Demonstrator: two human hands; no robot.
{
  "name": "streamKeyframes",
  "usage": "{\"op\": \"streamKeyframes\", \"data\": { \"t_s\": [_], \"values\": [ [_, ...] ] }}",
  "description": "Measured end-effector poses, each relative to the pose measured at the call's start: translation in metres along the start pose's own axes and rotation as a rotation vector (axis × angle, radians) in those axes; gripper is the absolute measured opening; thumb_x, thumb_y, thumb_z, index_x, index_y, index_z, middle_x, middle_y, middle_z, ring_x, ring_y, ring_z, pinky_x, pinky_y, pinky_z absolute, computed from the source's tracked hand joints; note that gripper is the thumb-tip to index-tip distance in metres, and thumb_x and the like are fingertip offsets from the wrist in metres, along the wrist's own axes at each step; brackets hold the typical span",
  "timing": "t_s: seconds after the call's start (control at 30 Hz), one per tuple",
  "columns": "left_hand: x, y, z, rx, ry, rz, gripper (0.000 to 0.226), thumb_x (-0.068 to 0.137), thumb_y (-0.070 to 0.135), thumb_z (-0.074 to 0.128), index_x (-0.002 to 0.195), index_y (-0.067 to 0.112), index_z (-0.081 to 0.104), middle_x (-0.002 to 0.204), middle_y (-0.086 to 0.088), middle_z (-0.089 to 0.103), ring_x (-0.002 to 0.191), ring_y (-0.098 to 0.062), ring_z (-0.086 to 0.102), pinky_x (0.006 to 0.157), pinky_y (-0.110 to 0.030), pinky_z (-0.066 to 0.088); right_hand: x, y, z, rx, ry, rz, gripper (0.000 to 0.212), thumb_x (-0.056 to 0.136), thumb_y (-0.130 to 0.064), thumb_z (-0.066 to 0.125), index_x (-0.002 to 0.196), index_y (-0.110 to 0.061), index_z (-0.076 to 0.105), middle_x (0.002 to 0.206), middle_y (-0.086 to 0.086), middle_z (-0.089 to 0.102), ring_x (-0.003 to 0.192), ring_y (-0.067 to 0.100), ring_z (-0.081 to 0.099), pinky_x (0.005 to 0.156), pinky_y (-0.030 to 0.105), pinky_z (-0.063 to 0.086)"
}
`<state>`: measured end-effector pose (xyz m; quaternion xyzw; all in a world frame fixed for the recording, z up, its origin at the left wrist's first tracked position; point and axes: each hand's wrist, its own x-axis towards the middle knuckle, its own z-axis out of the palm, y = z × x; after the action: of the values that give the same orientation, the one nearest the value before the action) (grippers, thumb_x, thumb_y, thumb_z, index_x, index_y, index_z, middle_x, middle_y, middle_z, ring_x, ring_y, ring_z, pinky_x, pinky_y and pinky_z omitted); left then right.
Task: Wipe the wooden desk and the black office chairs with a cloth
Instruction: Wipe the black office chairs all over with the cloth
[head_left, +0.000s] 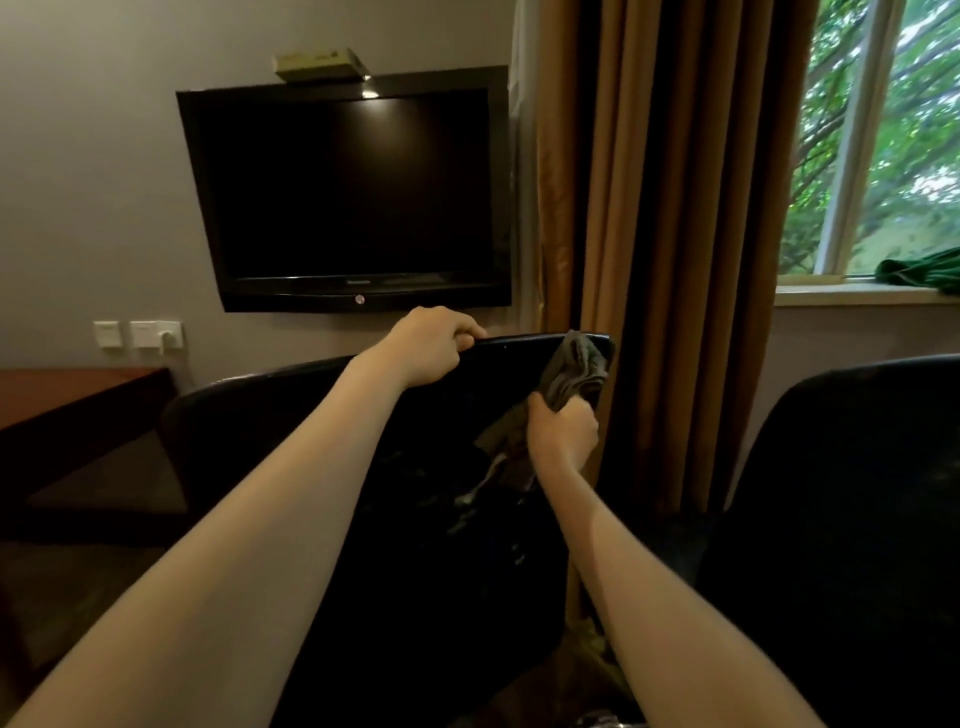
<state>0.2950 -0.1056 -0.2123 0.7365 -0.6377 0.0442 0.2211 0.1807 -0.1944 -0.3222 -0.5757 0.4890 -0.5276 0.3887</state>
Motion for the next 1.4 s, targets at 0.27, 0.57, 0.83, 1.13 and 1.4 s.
{"op": "streamKeyframes", "data": {
  "t_s": [0.27, 0.57, 0.83, 1.13, 1.4],
  "values": [
    [-0.01, 0.006, 0.0, 0.049, -0.071, 0.035, 0.049, 0.096, 0.001, 0.039, 0.14, 0.021, 0.043, 0.14, -0.006, 0.047, 0.125, -0.021, 0.047, 0.094, -0.025, 0.038, -0.057, 0.02, 0.001, -0.337, -0.327, -0.616, 0.033, 0.087, -0.025, 0.062, 0.118, -0.014, 0.059, 0.121, -0.001, 0.052, 0.102, 0.02, 0.057, 0.082, 0.029, 0.047],
    [-0.069, -0.043, -0.03, 0.002, 0.379, -0.118, 0.019, 0.092, 0.025, 0.053, 0.104, 0.03, 0.067, 0.108, 0.005, 0.064, 0.107, -0.02, 0.057, 0.098, -0.044, 0.043, -0.049, -0.024, -0.02, -0.13, 0.095, -0.249, 0.039, 0.094, -0.028, 0.054, 0.131, -0.016, 0.049, 0.127, 0.008, 0.049, 0.105, 0.029, 0.056, 0.081, 0.034, 0.042],
    [-0.107, -0.088, -0.052, -0.304, 0.409, -0.342, 0.016, 0.092, 0.016, 0.057, 0.102, 0.018, 0.069, 0.095, 0.006, 0.062, 0.086, -0.007, 0.054, 0.075, -0.018, 0.041, -0.113, -0.021, 0.048, -0.246, -0.037, -0.576, 0.046, 0.083, -0.024, 0.068, 0.127, -0.015, 0.057, 0.121, 0.008, 0.047, 0.1, 0.027, 0.056, 0.076, 0.032, 0.047],
    [-0.134, -0.106, -0.054, -0.396, 0.373, -0.23, 0.05, 0.081, -0.018, 0.045, 0.095, 0.027, 0.061, 0.103, 0.007, 0.06, 0.106, -0.01, 0.056, 0.092, -0.023, 0.045, -0.163, -0.002, 0.09, -0.779, -0.551, -0.999, 0.059, 0.095, -0.033, 0.049, 0.148, -0.025, 0.023, 0.138, 0.011, 0.028, 0.121, 0.032, 0.036, 0.083, 0.041, 0.048],
    [-0.158, -0.128, -0.043, -0.448, 0.515, -0.485, 0.025, 0.096, 0.018, 0.052, 0.118, 0.012, 0.062, 0.108, 0.001, 0.059, 0.1, -0.011, 0.051, 0.082, -0.023, 0.038, -0.147, -0.03, 0.071, -0.357, 0.015, -1.271, 0.075, 0.065, -0.026, 0.083, 0.13, -0.023, 0.045, 0.11, 0.006, 0.043, 0.082, 0.029, 0.062, 0.046, 0.03, 0.05]
  ]
}}
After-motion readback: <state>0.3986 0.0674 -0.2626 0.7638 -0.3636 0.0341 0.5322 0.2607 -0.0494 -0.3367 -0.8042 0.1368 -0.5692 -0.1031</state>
